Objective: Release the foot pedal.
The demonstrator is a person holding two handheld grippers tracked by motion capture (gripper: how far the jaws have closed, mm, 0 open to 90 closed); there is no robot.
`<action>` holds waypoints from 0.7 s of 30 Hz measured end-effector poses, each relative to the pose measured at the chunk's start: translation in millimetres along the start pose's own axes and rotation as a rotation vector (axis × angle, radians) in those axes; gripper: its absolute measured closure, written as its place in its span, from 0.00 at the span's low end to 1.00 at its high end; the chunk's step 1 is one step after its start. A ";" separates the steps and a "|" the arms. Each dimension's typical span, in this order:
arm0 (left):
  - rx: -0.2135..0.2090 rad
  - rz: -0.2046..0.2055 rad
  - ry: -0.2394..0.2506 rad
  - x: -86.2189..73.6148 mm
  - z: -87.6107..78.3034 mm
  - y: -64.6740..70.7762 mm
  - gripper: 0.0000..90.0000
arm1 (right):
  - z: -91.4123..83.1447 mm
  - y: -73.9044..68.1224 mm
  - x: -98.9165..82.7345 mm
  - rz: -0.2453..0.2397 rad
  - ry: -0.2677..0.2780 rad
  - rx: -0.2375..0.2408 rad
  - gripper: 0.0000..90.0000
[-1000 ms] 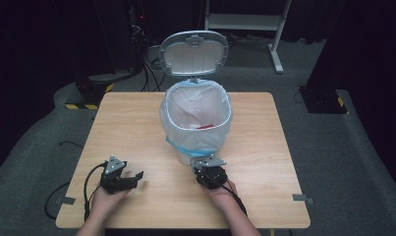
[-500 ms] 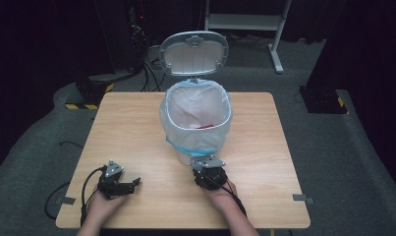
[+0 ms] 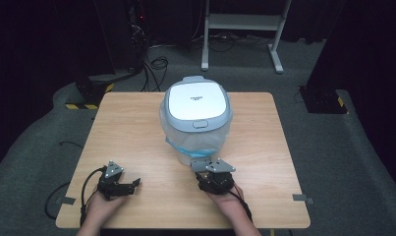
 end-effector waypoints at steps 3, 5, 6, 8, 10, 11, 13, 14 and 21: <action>0.000 0.001 -0.001 0.0 -0.1 0.0 0.16 | -5.2 15.1 -10.7 0.012 -0.015 -0.021 0.36; 0.000 0.000 0.000 0.0 0.0 0.0 0.16 | -9.4 26.5 -17.4 0.028 -0.023 -0.037 0.36; 0.000 0.000 0.002 0.0 0.1 0.0 0.16 | -12.2 33.8 -21.1 0.034 -0.025 -0.053 0.36; 0.001 0.000 0.002 0.0 0.1 0.0 0.16 | -18.7 49.1 -27.8 0.043 -0.021 -0.089 0.37; 0.001 0.000 0.000 0.0 -0.1 0.0 0.16 | -26.1 68.2 -36.0 0.058 -0.017 -0.125 0.39; 0.000 0.000 0.000 0.0 0.0 0.1 0.16 | -28.8 75.0 -39.0 0.070 -0.023 -0.139 0.40; 0.000 0.000 0.000 0.0 0.0 0.0 0.16 | -35.7 92.1 -46.6 0.098 -0.030 -0.172 0.40; 0.000 0.000 0.000 0.0 -0.1 0.0 0.16 | -38.7 100.2 -50.6 0.107 -0.034 -0.188 0.40; 0.000 0.004 -0.003 -0.3 -0.4 0.1 0.17 | -42.1 133.5 -71.3 0.199 -0.110 -0.295 0.46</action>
Point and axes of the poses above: each handheld gripper's, and its own axes: z roughly forward along the jaws, x roughly out of its top, y roughly to its right, the point moved 7 cm from there along z, roughly forward along the jaws, and after that the axes turned 1 degree about -x, right-handed, at the moved point
